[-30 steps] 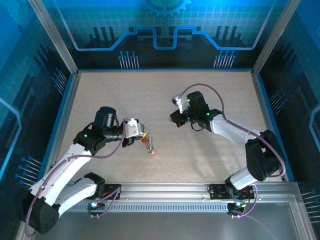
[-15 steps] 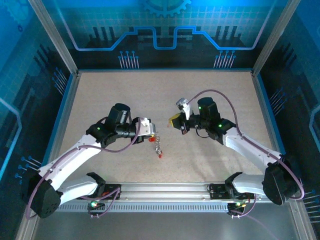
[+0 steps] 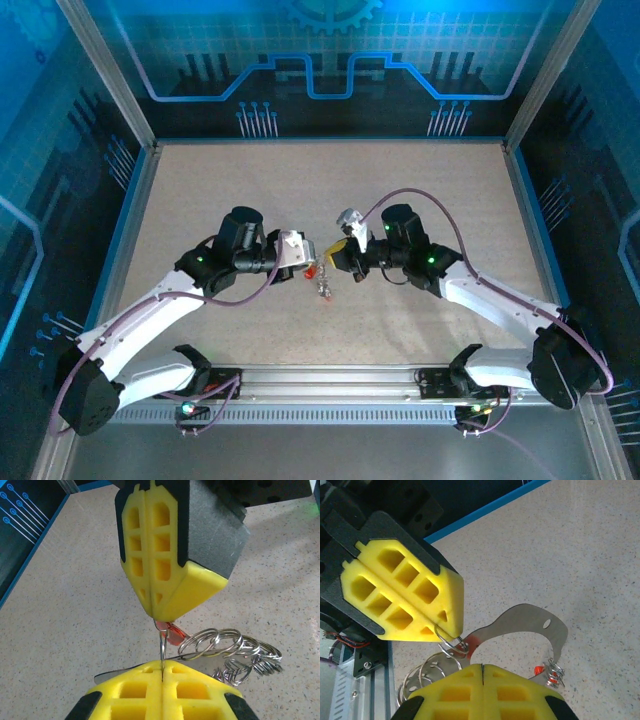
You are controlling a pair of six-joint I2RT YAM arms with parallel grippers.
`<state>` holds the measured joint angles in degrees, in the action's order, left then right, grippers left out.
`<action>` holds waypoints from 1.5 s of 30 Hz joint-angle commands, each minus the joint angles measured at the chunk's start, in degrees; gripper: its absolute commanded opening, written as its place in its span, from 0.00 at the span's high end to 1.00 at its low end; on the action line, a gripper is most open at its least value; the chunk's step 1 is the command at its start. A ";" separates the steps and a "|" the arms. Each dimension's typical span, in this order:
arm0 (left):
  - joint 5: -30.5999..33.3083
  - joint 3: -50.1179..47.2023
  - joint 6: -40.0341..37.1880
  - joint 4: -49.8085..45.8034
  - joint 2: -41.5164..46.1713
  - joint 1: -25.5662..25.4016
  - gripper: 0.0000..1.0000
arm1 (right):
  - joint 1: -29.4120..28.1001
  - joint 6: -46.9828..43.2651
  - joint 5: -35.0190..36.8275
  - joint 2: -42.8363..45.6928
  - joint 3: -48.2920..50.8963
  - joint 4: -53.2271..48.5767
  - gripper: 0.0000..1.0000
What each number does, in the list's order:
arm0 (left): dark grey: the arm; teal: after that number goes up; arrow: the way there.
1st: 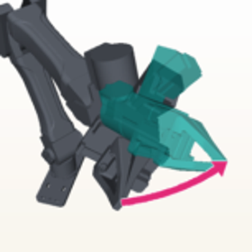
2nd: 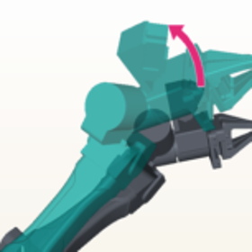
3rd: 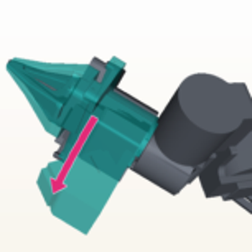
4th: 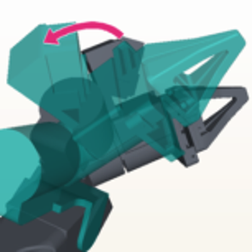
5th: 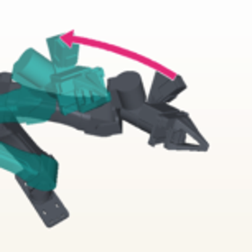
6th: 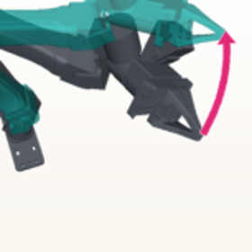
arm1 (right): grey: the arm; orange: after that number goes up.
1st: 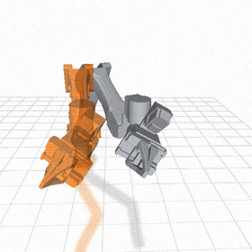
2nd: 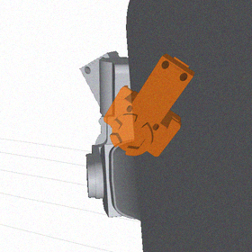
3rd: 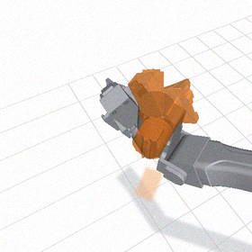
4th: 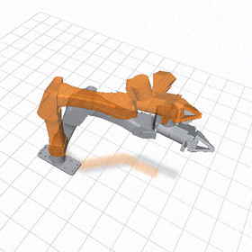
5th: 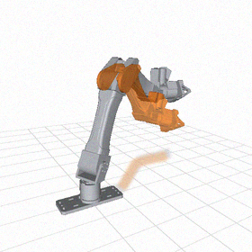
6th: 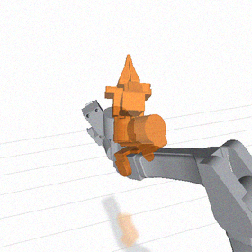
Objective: Put the keys on the keyring
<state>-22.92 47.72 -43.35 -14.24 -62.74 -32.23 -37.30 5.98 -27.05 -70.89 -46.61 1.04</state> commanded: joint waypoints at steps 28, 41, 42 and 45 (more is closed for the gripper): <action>4.58 -2.27 3.97 6.51 0.79 -0.46 1.00 | -2.62 1.88 1.60 -3.43 -5.61 3.34 1.00; 4.11 -3.06 4.88 8.96 2.01 -0.43 1.00 | -2.65 3.78 7.07 -3.90 -5.66 2.26 1.00; 3.98 -3.31 4.91 9.39 2.15 -0.45 1.00 | -2.64 3.93 7.25 -3.97 -5.76 1.98 1.00; 3.76 -4.09 4.93 10.85 2.59 -0.42 1.00 | -2.63 4.38 8.06 -4.65 -6.64 0.56 1.00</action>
<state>-17.12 44.34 -39.00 -7.77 -62.22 -32.21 -39.38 9.23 -21.32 -74.52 -51.20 2.72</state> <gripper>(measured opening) 0.062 0.050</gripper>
